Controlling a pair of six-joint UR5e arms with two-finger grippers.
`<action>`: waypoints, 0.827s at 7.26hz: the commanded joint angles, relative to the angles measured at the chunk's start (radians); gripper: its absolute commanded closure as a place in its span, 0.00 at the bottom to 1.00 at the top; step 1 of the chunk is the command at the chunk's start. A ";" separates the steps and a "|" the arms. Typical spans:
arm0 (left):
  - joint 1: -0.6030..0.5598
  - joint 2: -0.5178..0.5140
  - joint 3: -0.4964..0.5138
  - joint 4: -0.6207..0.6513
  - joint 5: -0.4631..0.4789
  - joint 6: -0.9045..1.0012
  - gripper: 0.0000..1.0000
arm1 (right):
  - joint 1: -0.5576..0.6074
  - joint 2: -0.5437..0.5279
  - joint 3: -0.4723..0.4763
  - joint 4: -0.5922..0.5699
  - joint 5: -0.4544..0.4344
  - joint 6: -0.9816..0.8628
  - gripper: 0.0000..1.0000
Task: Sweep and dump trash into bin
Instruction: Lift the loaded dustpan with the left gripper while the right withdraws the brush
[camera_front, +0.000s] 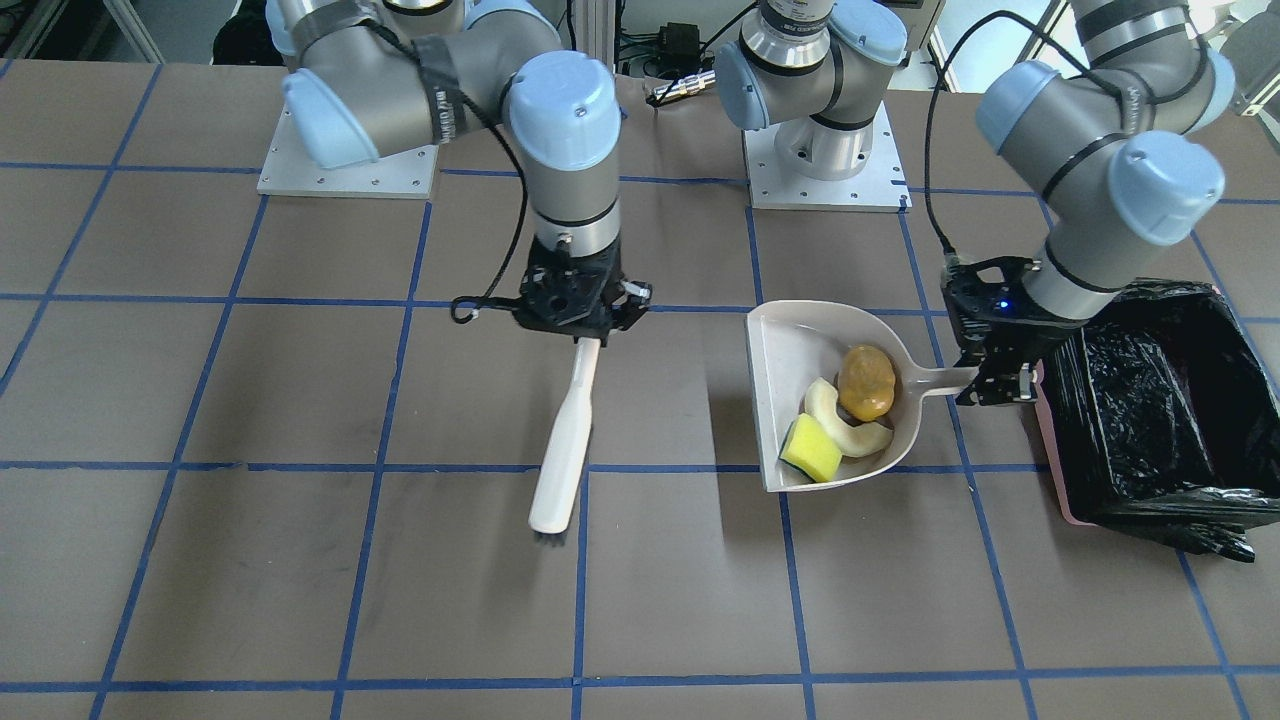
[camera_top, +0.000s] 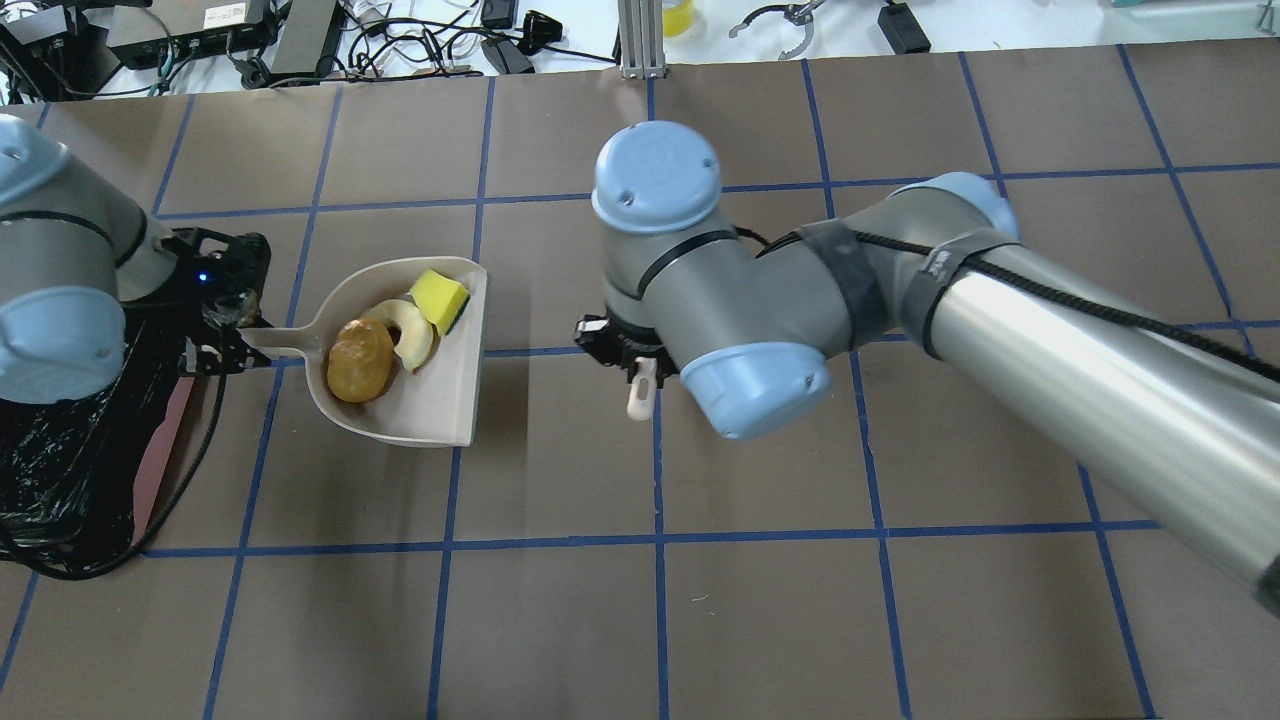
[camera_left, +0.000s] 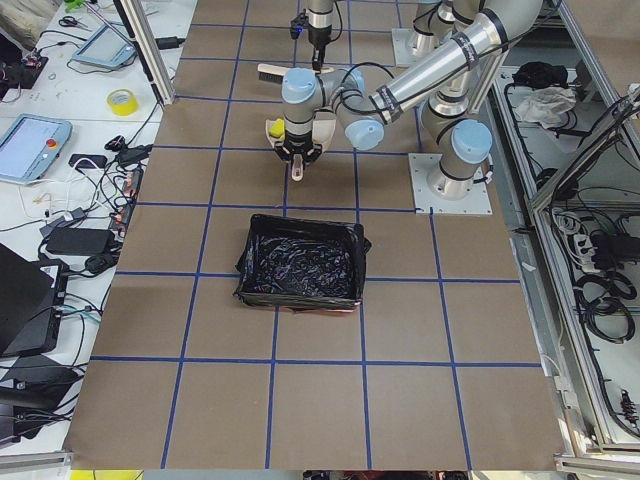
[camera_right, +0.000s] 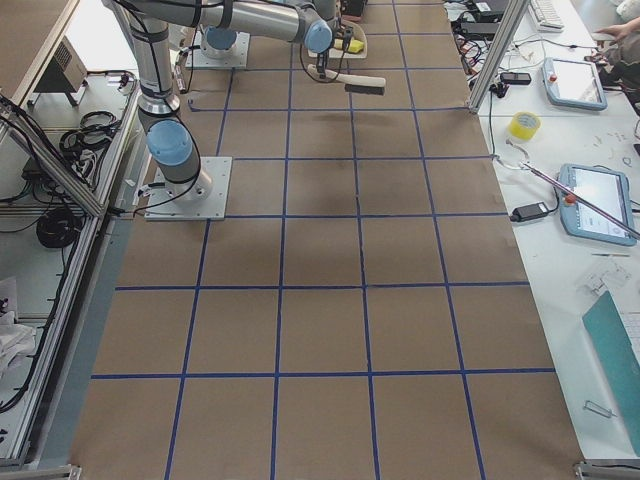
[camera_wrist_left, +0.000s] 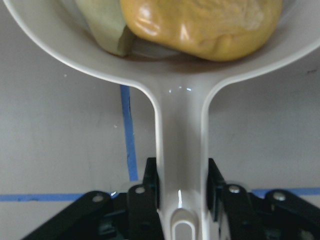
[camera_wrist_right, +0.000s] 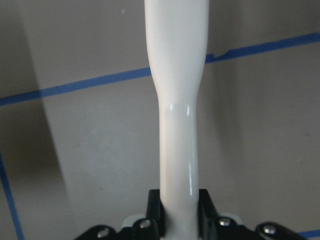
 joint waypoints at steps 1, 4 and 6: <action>0.085 -0.015 0.178 -0.176 0.005 0.103 0.75 | -0.234 -0.019 0.003 0.011 -0.021 -0.268 1.00; 0.288 -0.029 0.220 -0.177 0.008 0.298 0.76 | -0.625 -0.012 0.006 0.005 -0.012 -0.791 1.00; 0.370 -0.030 0.263 -0.172 0.102 0.355 0.76 | -0.771 0.002 0.038 0.001 -0.018 -0.935 1.00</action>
